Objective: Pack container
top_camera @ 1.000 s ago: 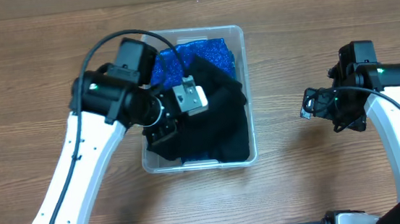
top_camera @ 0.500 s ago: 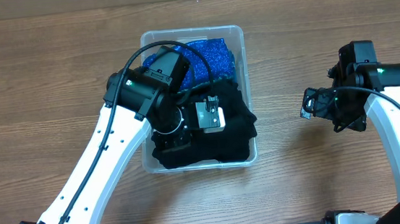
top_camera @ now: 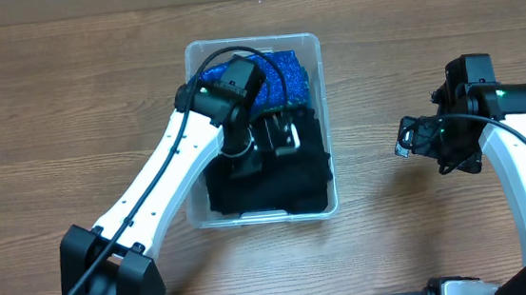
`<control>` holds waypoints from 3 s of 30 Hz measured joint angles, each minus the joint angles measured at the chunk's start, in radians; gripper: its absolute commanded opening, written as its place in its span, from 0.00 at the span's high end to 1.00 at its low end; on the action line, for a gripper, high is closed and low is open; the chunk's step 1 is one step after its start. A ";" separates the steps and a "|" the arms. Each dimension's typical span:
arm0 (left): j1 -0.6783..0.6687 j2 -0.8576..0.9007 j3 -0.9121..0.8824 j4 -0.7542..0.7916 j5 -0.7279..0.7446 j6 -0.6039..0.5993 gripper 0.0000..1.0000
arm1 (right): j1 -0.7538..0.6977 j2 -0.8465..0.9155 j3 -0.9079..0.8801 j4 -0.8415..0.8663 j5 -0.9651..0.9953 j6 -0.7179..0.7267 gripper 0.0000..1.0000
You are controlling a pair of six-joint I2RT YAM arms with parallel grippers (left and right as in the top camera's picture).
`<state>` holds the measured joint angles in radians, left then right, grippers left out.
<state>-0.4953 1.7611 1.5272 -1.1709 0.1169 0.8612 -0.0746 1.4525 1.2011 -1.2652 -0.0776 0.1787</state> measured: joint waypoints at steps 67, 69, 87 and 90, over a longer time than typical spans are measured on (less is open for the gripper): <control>-0.086 0.278 0.171 -0.069 0.227 -0.670 0.61 | 0.000 0.000 0.000 -0.004 0.000 0.001 0.00; -0.088 0.278 0.177 -0.062 0.223 -0.670 0.54 | 0.000 0.000 0.000 -0.004 0.000 0.001 0.00; 0.040 -0.018 0.358 -0.275 -0.040 -0.821 0.00 | 0.000 0.000 0.000 -0.002 0.000 0.001 0.00; 0.111 -0.146 0.354 -0.305 -0.074 -0.885 0.00 | 0.000 0.000 0.000 -0.001 0.000 0.000 0.00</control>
<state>-0.3843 1.6146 1.8816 -1.4761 0.0425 -0.0235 -0.0742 1.4525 1.2011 -1.2663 -0.0776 0.1791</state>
